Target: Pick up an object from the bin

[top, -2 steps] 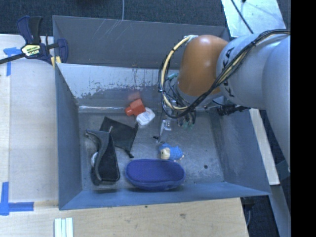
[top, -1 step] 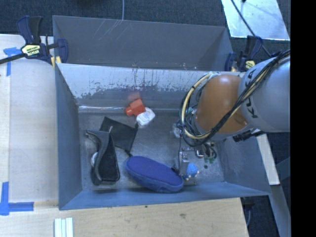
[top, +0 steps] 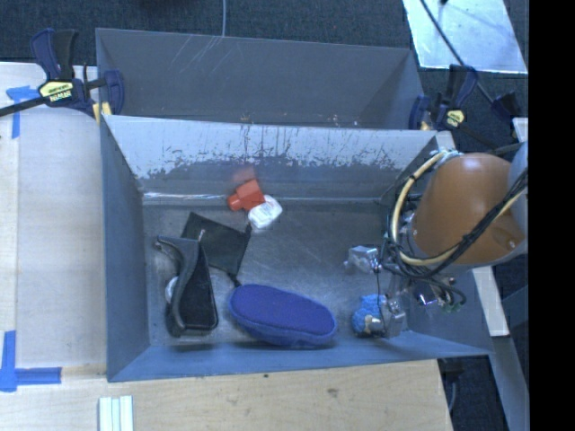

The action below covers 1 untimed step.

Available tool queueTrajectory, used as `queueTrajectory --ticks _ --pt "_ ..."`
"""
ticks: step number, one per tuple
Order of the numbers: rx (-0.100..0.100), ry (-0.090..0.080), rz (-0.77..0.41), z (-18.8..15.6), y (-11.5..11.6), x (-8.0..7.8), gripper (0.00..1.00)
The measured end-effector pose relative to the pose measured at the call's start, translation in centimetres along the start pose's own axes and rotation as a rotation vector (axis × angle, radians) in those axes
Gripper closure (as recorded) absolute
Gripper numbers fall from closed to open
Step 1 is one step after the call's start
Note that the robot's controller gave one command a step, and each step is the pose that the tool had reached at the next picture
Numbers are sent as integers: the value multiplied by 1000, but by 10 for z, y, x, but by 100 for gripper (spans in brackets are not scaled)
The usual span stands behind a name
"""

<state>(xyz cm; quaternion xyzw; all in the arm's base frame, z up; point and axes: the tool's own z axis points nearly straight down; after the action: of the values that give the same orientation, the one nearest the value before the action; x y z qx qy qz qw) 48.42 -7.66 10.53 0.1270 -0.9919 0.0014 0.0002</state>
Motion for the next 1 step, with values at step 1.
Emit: queueTrajectory --ticks 1 --pt "-3 -1 -2 0 2 -1 100"
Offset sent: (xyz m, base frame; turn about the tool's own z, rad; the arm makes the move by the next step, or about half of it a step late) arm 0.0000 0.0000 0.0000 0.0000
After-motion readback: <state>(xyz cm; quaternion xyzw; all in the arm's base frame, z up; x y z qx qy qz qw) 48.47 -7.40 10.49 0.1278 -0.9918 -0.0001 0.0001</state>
